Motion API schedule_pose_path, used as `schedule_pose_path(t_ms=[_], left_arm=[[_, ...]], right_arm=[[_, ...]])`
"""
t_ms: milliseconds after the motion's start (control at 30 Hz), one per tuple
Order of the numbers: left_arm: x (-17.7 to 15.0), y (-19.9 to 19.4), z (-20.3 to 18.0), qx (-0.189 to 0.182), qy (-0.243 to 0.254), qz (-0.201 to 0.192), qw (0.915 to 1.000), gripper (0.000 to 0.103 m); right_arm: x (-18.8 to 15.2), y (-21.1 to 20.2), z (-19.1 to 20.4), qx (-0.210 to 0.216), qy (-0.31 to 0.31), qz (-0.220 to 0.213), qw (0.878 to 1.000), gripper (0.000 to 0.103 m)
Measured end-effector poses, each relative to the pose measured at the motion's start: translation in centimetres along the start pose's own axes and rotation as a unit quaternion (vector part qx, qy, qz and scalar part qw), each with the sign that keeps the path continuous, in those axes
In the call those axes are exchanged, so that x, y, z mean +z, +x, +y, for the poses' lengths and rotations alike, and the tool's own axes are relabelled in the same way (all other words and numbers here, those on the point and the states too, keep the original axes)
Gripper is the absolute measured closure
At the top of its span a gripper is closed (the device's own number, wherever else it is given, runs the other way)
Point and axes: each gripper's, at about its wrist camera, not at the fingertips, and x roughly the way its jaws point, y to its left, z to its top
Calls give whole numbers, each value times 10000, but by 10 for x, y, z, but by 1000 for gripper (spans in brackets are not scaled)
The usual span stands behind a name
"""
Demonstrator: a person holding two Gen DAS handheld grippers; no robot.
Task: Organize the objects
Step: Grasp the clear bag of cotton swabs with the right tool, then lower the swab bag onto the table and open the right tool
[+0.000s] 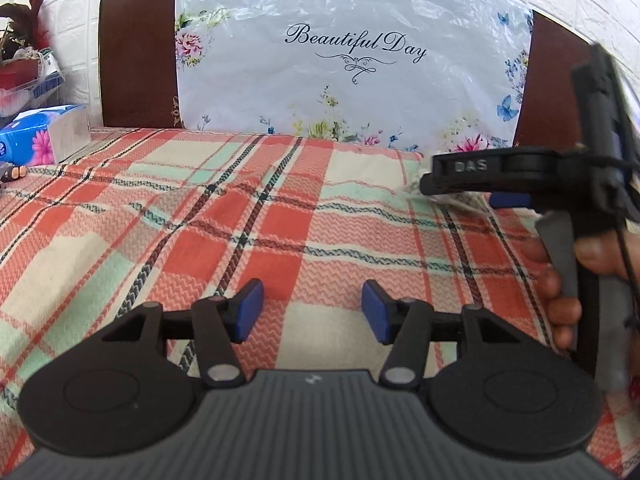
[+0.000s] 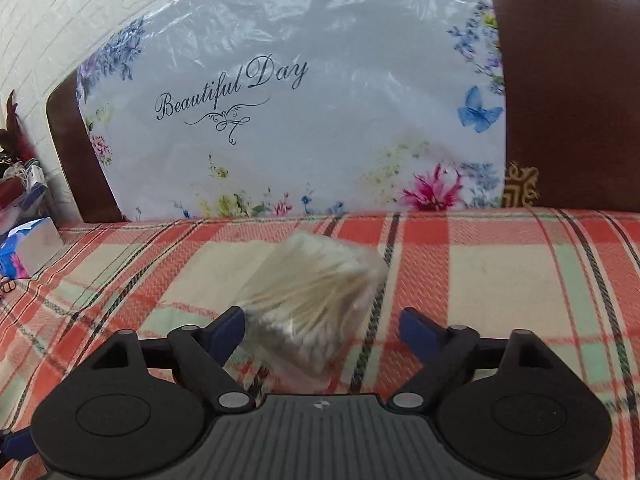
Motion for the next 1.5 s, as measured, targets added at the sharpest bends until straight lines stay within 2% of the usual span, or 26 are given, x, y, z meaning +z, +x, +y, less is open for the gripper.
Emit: schedule_pose_path(t_ms=[33,100,133,167,367,533,767,1033,1167,1367,1467,1500], left_arm=[[0,0,0,2,-3,0,10000,46],[-1,-1,-2,12,-4,-1,10000,46],[-1,-1,-2,18,0,0,10000,46],[-1,-1,-3,25,10,2,10000,46],[-2,-2,-4,52,30,4,10000,45],[-2,-1,-5,66,83,8,9999,45],[-2,-1,-7,108,144,19,9998,42],[-2,0,-9,212,212,46,9995,37],[-2,-1,-10,272,261,67,9993,34],[-1,-1,-15,458,388,173,9980,28],[7,-4,-24,634,384,466,9962,30],[11,-8,-29,454,285,635,9965,31]], right_arm=[[2,3,2,-44,-78,38,10000,20],[2,5,9,-151,-274,53,9995,37],[1,3,12,-159,-361,33,9992,50],[-1,2,16,-195,-447,16,9988,55],[-11,-10,24,-357,-558,-39,9978,66],[-32,-40,17,-338,-510,-88,9981,67],[-71,-103,-9,-319,27,-109,9994,68],[-115,-172,-26,-494,208,-94,9985,67],[-135,-204,-34,-577,278,-118,9979,50],[-153,-232,-42,-671,458,-223,9964,48],[-153,-232,-45,-642,526,-246,9962,48],[-153,-231,-44,-645,520,-250,9962,48]])
